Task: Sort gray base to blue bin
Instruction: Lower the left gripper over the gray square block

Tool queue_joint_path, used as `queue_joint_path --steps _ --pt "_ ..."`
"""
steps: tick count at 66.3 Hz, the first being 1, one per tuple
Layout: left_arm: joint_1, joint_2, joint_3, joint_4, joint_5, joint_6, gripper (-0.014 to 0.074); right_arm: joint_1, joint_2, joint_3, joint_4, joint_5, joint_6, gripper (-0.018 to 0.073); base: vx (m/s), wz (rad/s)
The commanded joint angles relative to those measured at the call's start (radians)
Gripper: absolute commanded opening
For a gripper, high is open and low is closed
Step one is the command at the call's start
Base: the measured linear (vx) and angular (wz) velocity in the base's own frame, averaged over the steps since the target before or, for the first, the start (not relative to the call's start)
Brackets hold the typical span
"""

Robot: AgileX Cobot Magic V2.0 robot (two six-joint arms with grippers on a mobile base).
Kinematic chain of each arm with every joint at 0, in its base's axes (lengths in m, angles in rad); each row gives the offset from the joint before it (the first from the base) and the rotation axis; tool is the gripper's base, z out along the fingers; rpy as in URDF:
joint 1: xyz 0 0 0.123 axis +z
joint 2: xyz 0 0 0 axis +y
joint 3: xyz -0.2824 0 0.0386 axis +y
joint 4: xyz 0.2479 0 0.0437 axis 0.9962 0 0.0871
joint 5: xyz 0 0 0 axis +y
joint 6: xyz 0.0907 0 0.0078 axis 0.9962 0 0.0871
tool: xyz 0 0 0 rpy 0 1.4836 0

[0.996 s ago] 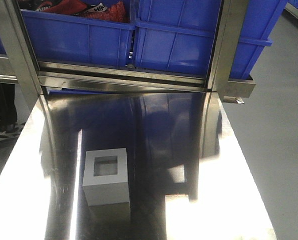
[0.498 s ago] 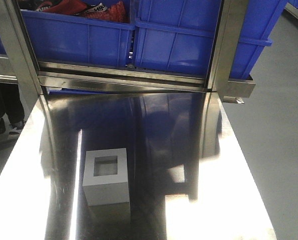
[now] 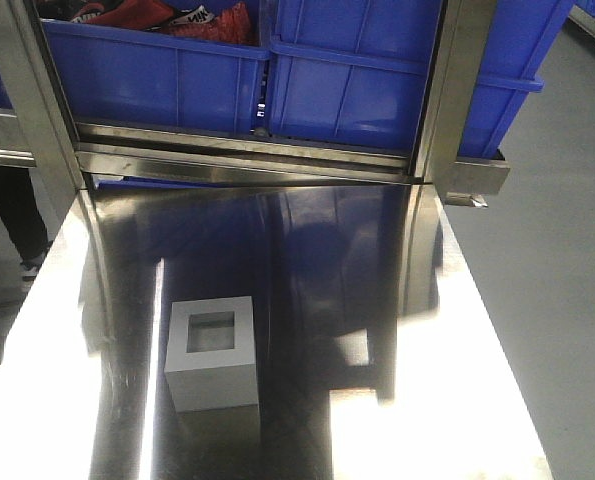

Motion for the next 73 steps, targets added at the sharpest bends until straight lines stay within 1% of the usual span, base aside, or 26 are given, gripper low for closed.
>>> queue_joint_path --steps 1,2,3,8,9,12,17,21,28,39,43,47,53,55,61,68,73 --pt "-0.001 0.048 -0.032 -0.158 -0.060 0.127 0.0399 -0.003 -0.013 0.015 -0.006 -0.074 -0.006 -0.0009 0.00 0.00" --pt "-0.001 0.056 -0.032 -0.179 -0.060 0.160 0.0399 -0.003 -0.013 0.015 -0.006 -0.074 -0.006 -0.0009 0.00 0.00" --pt "-0.001 0.064 -0.032 -0.211 -0.060 0.181 0.0399 -0.003 -0.013 0.015 -0.006 -0.074 -0.006 -0.0009 0.00 0.00" --pt "-0.001 0.111 -0.032 -0.316 -0.066 0.287 0.0403 -0.003 -0.013 0.015 -0.006 -0.074 -0.006 -0.0009 0.00 0.00" --pt "-0.001 0.120 -0.032 -0.345 -0.068 0.303 0.0405 -0.003 -0.013 0.015 -0.006 -0.074 -0.006 -0.0009 0.00 0.00" --pt "-0.002 0.146 -0.032 -0.398 -0.074 0.347 0.0411 -0.003 -0.013 0.015 -0.006 -0.074 -0.006 -0.0009 0.00 0.00" --pt "-0.002 0.194 -0.032 -0.467 -0.087 0.405 0.0428 -0.003 -0.013 0.015 -0.006 -0.074 -0.006 -0.0009 0.00 0.00" --pt "-0.005 0.231 -0.032 -0.486 -0.102 0.426 0.0444 -0.003 -0.013 0.015 -0.006 -0.074 -0.006 -0.0009 0.00 0.00" --pt "-0.034 0.287 -0.033 -0.481 -0.141 0.428 0.0463 -0.003 -0.013 0.015 -0.006 -0.074 -0.006 -0.0009 0.00 0.00" --pt "-0.115 0.366 -0.081 -0.466 -0.199 0.423 0.0465 -0.003 -0.013 0.015 -0.006 -0.074 -0.006 -0.0009 0.00 0.00" --pt "-0.149 0.389 -0.113 -0.435 -0.219 0.395 0.0465 -0.003 -0.013 0.015 -0.006 -0.074 -0.006 -0.0009 0.00 0.00" --pt "-0.183 0.415 -0.142 -0.381 -0.238 0.342 0.0465 -0.003 -0.013 0.015 -0.006 -0.074 -0.006 -0.0009 0.00 0.00" --pt "-0.222 0.453 -0.188 -0.257 -0.248 0.243 0.0465 -0.003 -0.013 0.015 -0.006 -0.074 -0.006 -0.0009 0.00 0.00" --pt "-0.236 0.465 -0.202 -0.203 -0.249 0.191 0.0465 -0.003 -0.013 0.015 -0.006 -0.074 -0.006 -0.0009 0.00 0.00" --pt "-0.277 0.503 -0.248 -0.075 -0.249 0.056 0.0465 -0.003 -0.013 0.015 -0.006 -0.074 -0.006 -0.0009 0.00 0.00" --pt "-0.342 0.548 -0.303 0.067 -0.245 -0.042 0.0465 -0.003 -0.013 0.015 -0.006 -0.074 -0.006 -0.0009 0.00 0.00" --pt "-0.385 0.579 -0.338 0.142 -0.231 -0.110 0.0465 -0.003 -0.013 0.015 -0.006 -0.074 -0.006 -0.0009 0.00 0.00"
